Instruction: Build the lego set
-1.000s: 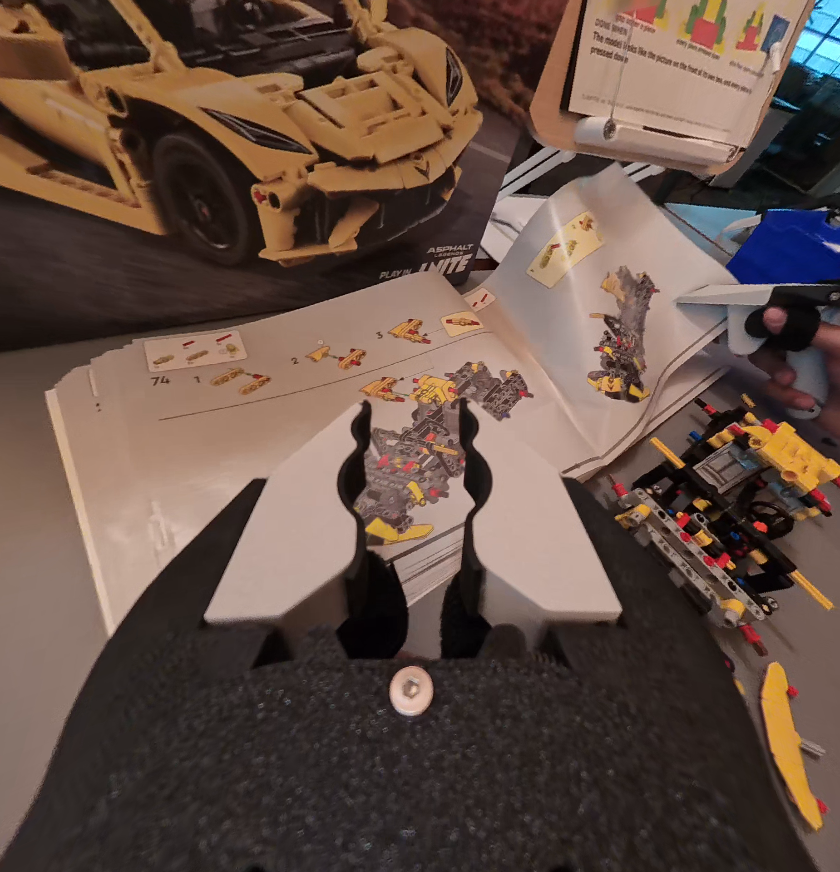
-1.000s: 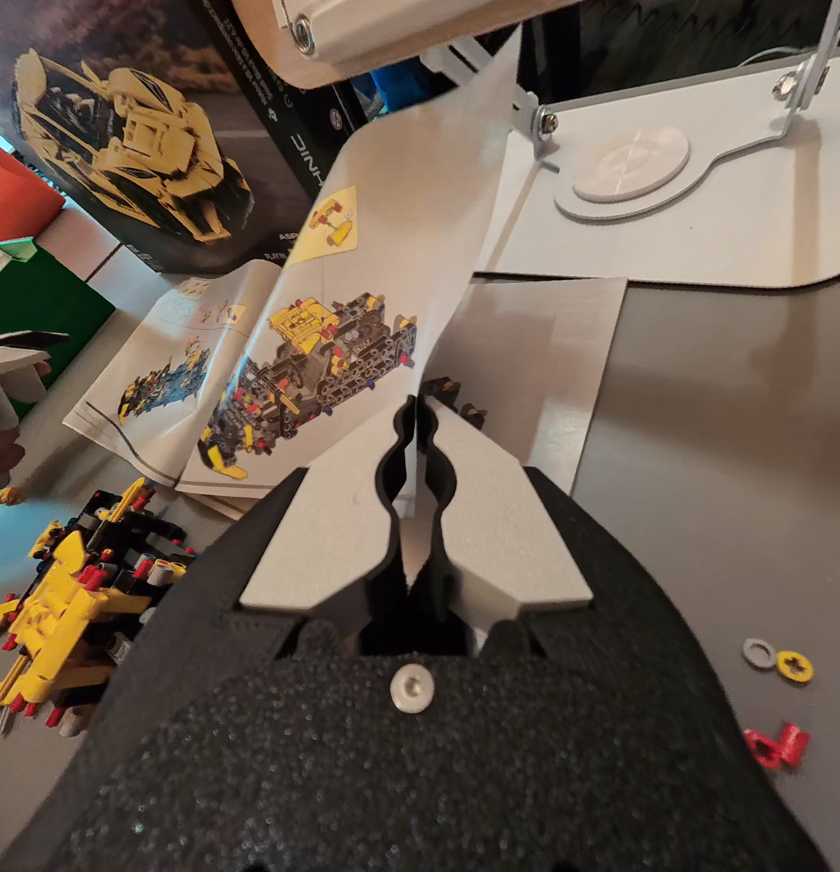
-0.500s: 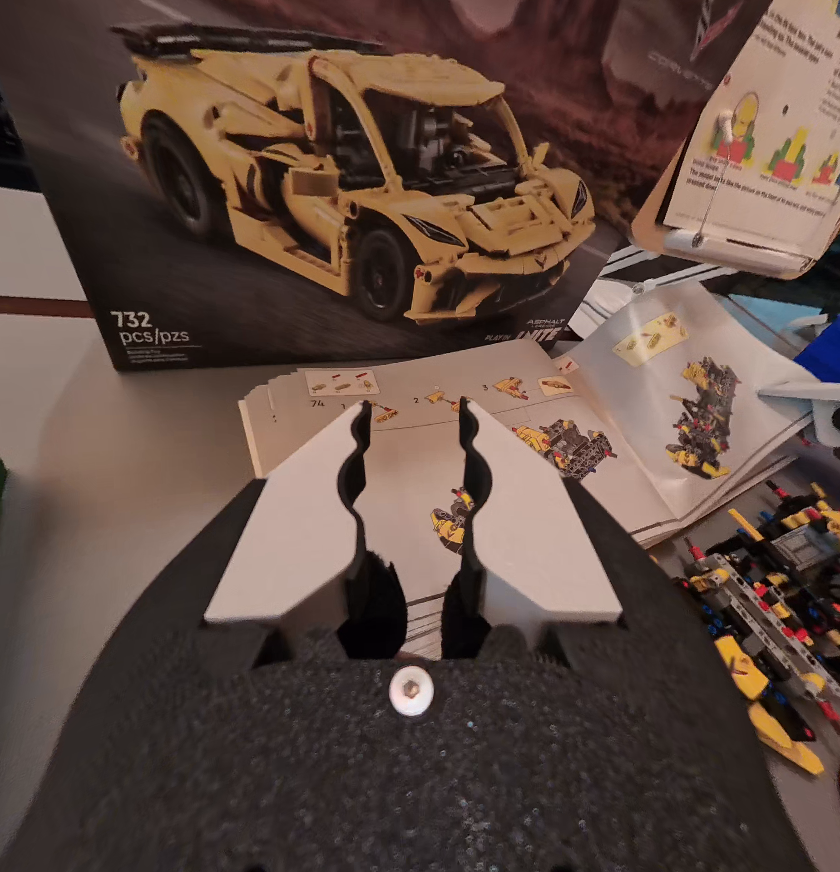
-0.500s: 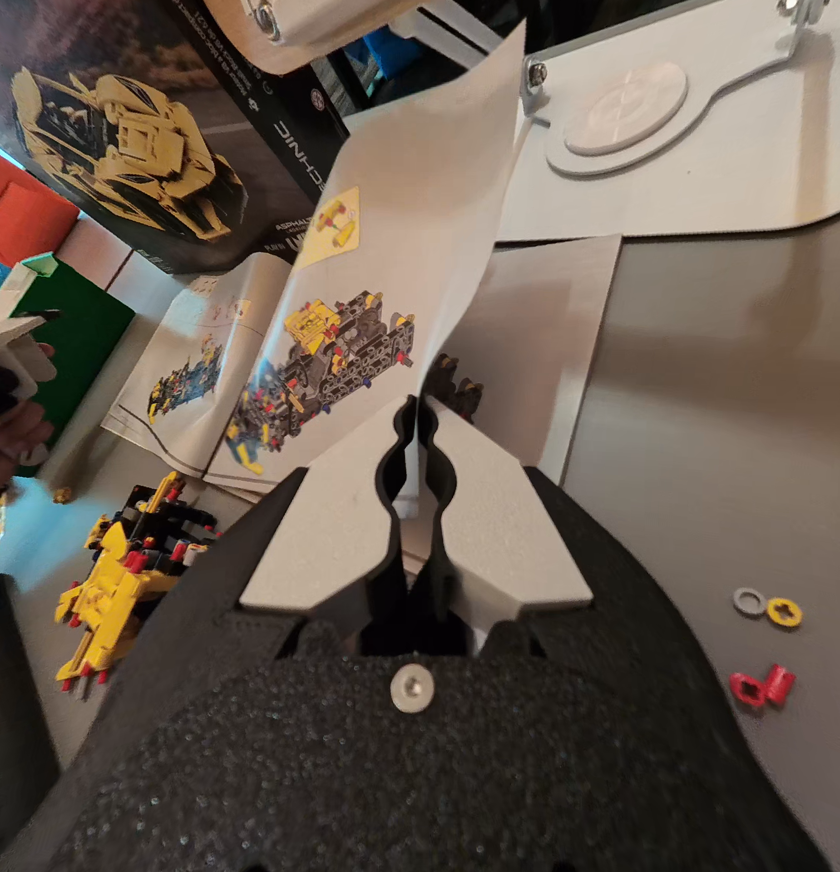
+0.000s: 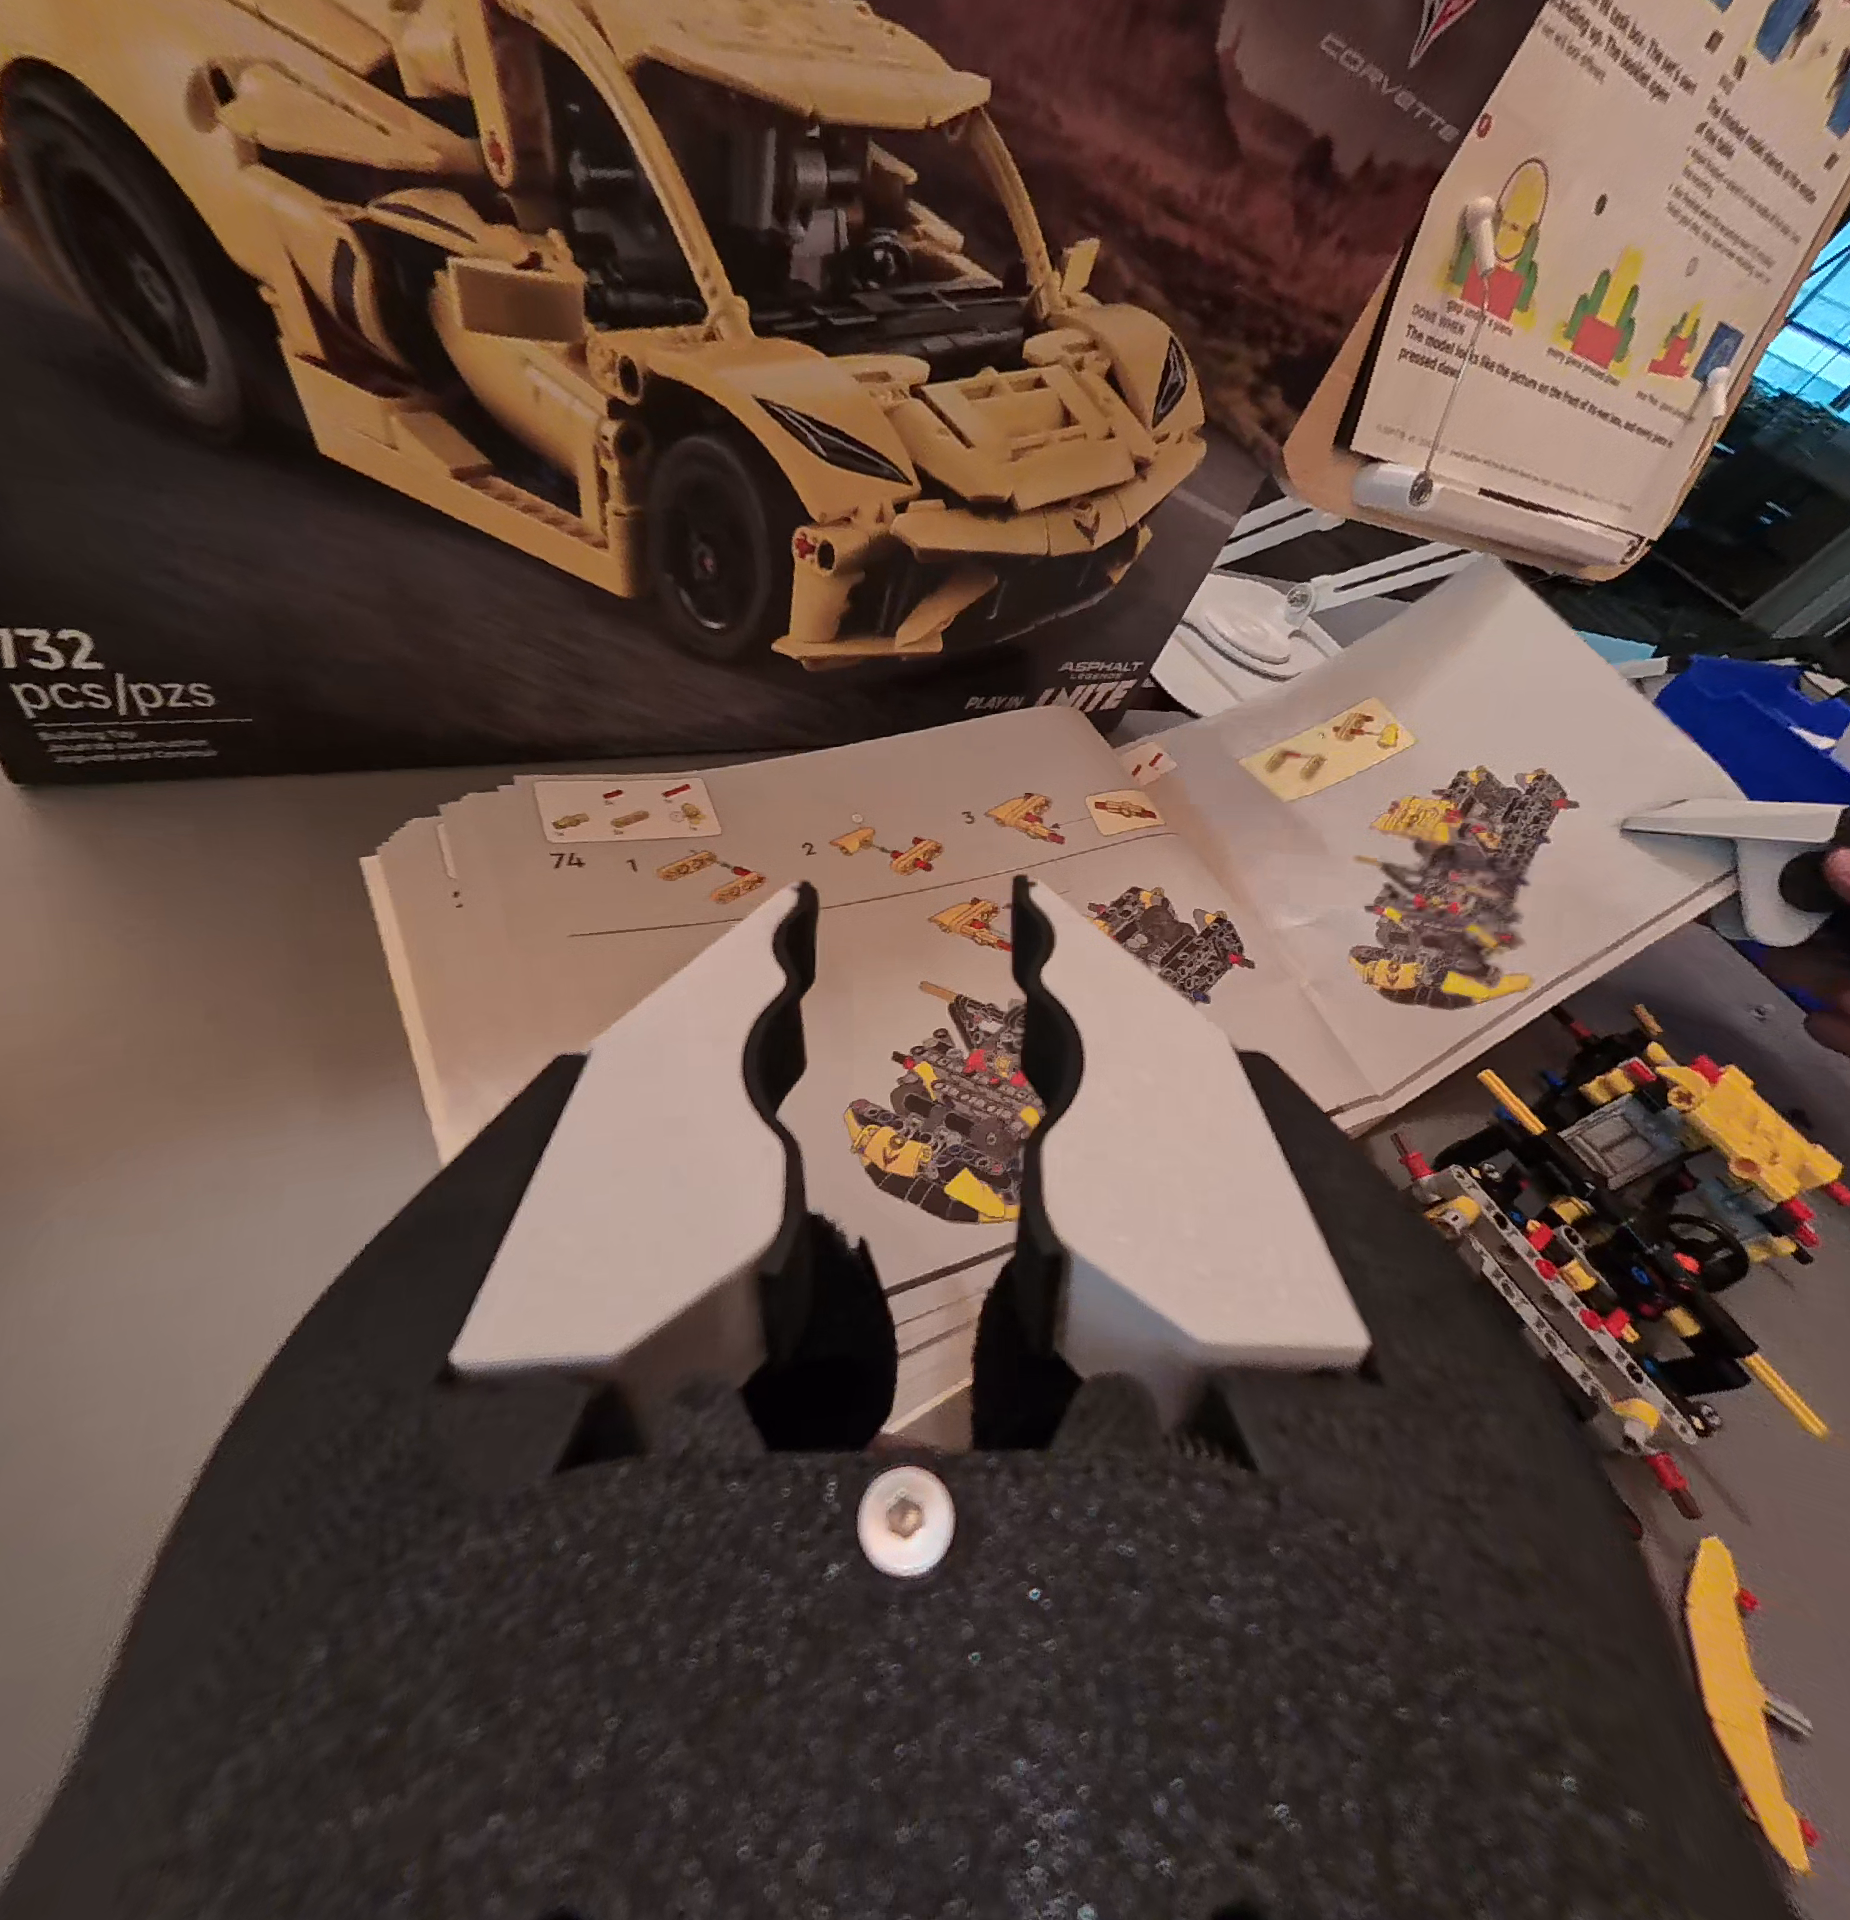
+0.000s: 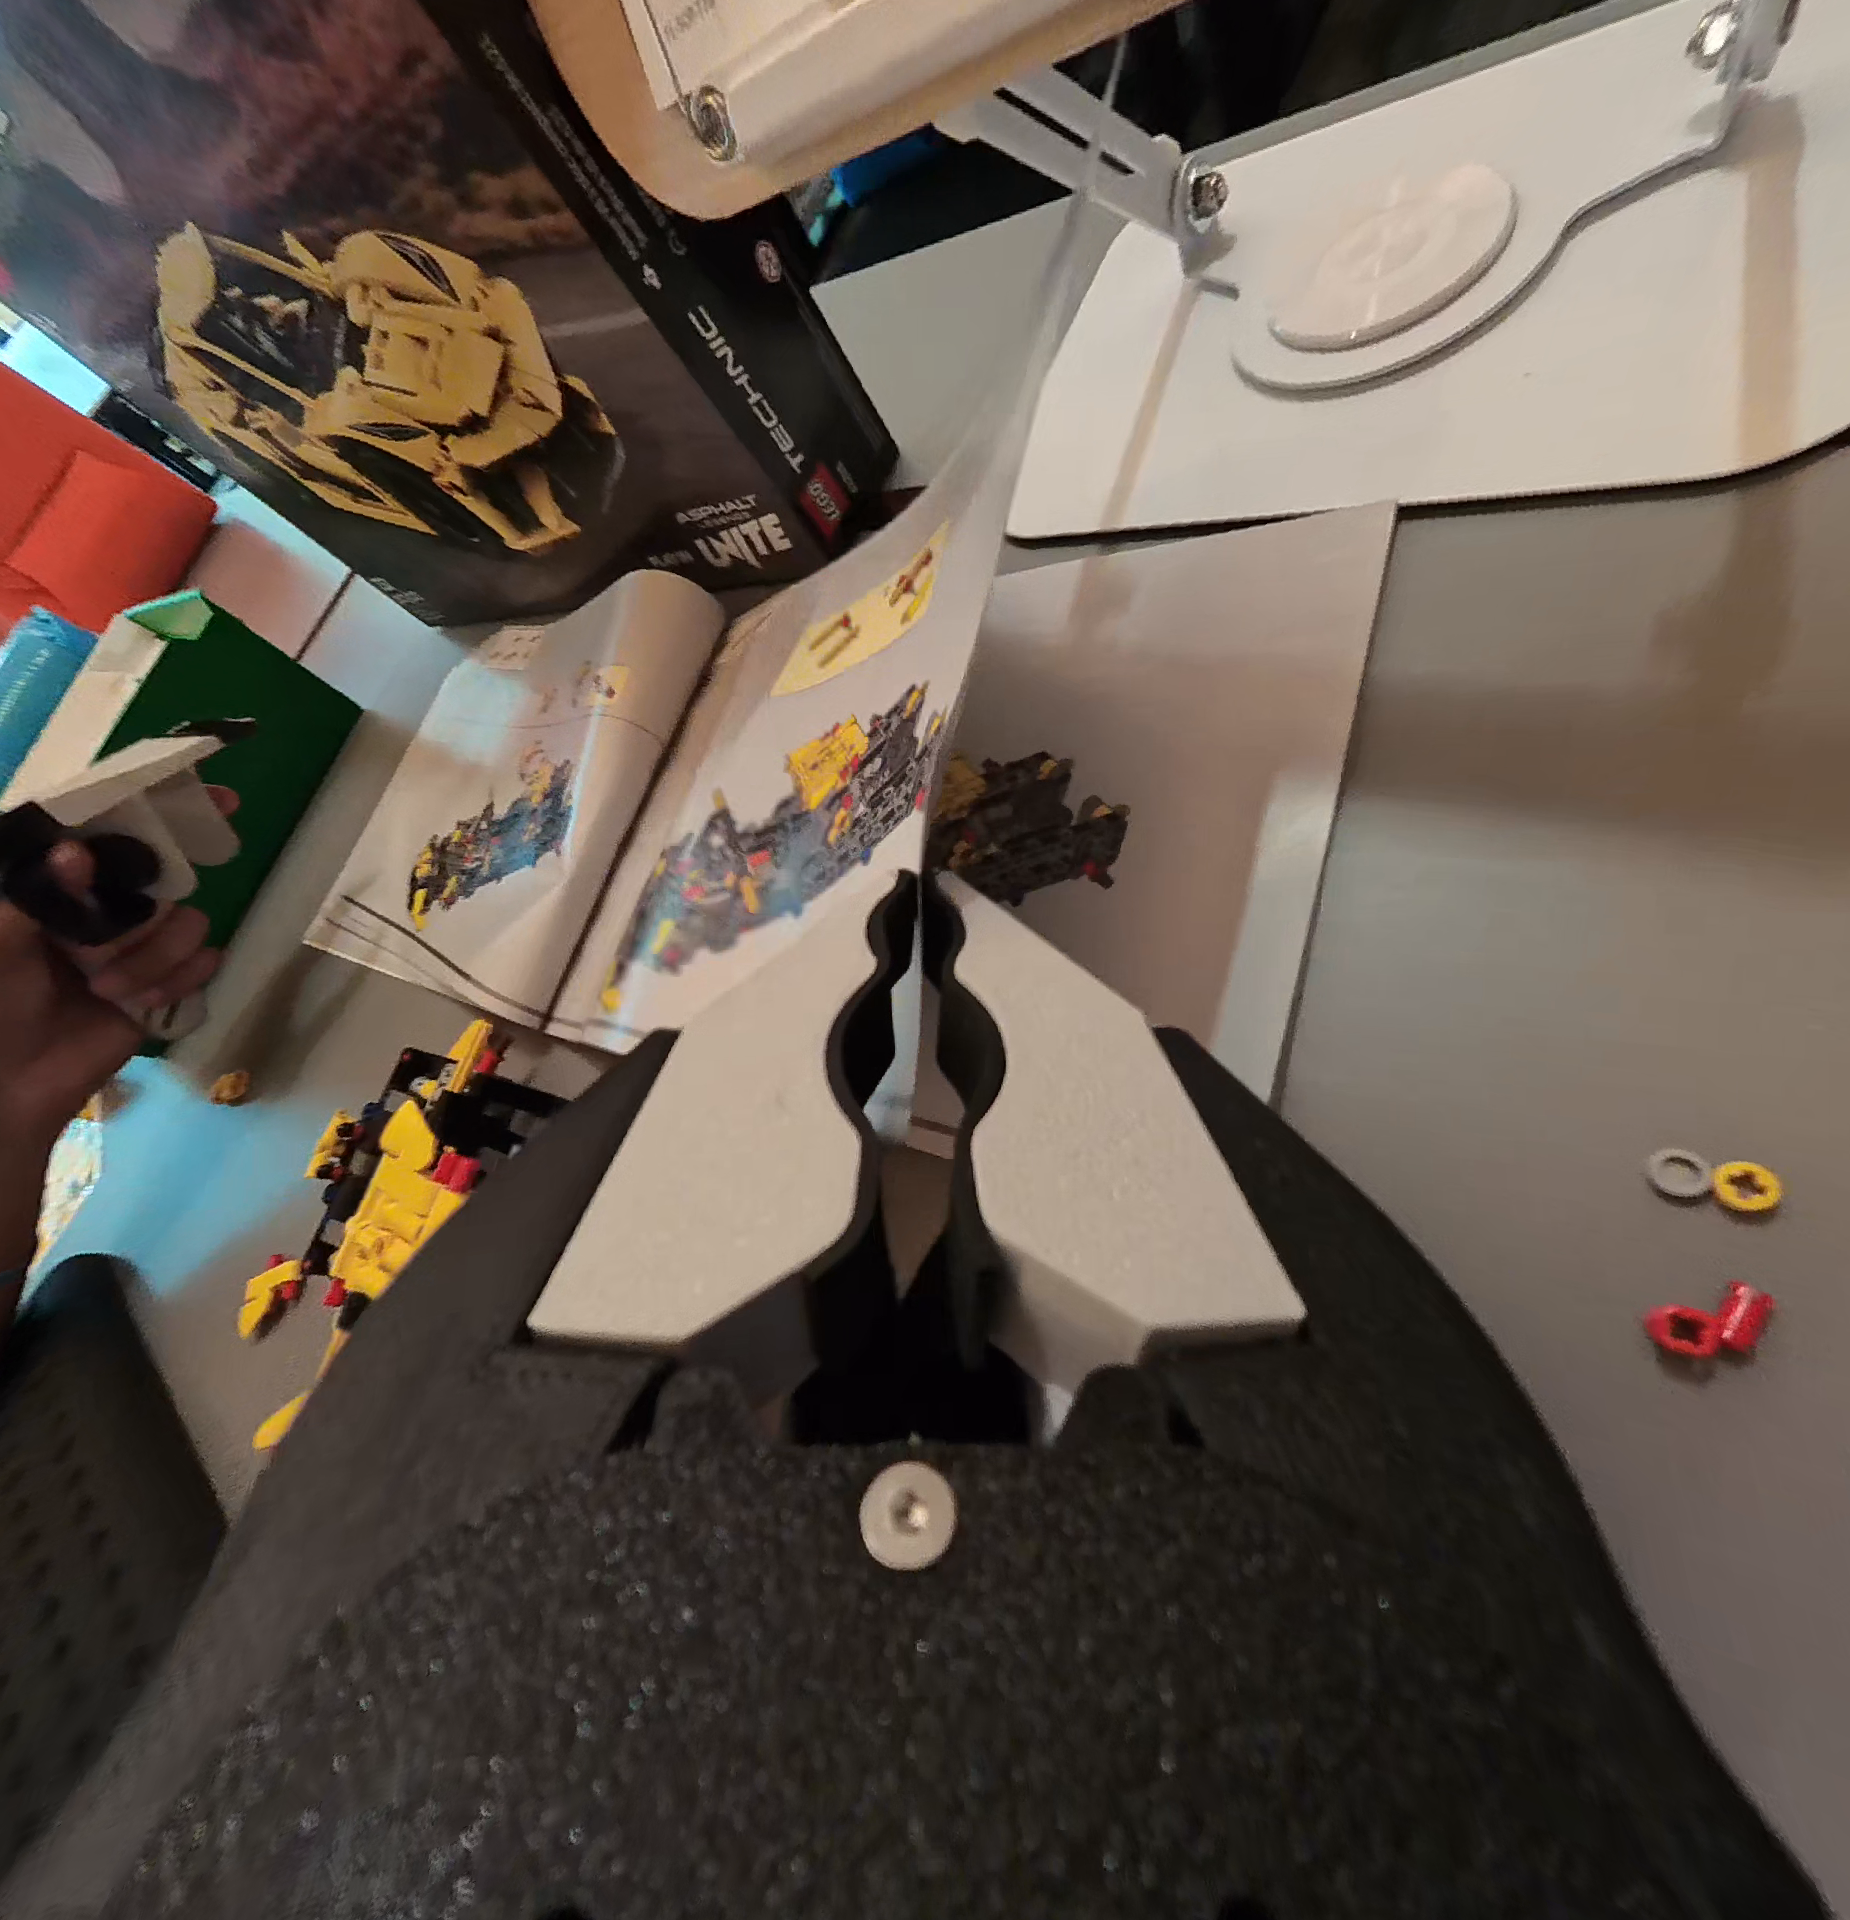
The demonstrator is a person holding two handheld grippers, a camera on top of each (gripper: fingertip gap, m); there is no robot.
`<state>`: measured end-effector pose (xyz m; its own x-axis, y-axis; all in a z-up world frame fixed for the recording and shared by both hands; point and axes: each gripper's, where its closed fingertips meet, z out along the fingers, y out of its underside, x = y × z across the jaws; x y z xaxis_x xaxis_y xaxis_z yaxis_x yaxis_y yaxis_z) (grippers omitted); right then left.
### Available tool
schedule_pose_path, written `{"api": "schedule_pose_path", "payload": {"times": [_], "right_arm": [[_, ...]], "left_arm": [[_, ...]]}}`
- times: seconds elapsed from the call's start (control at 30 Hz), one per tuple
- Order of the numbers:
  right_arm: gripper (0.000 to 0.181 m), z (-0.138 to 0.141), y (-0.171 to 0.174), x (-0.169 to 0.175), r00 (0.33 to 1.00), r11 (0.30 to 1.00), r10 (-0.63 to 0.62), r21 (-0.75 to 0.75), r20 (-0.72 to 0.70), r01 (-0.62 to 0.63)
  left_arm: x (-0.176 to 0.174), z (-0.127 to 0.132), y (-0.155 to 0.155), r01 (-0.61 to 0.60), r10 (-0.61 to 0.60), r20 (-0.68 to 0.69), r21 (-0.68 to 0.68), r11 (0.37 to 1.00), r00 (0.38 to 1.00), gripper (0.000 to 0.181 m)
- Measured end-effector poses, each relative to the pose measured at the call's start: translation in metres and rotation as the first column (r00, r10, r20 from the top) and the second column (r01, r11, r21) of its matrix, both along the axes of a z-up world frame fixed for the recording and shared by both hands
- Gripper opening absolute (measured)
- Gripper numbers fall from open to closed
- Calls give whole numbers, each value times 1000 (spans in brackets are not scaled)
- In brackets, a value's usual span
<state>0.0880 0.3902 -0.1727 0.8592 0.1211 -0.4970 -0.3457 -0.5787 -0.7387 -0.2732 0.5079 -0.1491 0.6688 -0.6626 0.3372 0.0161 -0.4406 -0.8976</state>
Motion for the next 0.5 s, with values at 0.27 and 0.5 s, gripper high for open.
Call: {"api": "schedule_pose_path", "payload": {"times": [0.27,0.5], "right_arm": [[0,4,2,-1,997,1000,2,5,82,-3],[0,10,2,-2,997,1000,5,19,78,-6]], "left_arm": [[1,1,-1,4,-4,1,-1,1000,1000,37],[3,1,-4,13,-13,2,-3,1000,1000,37]]}}
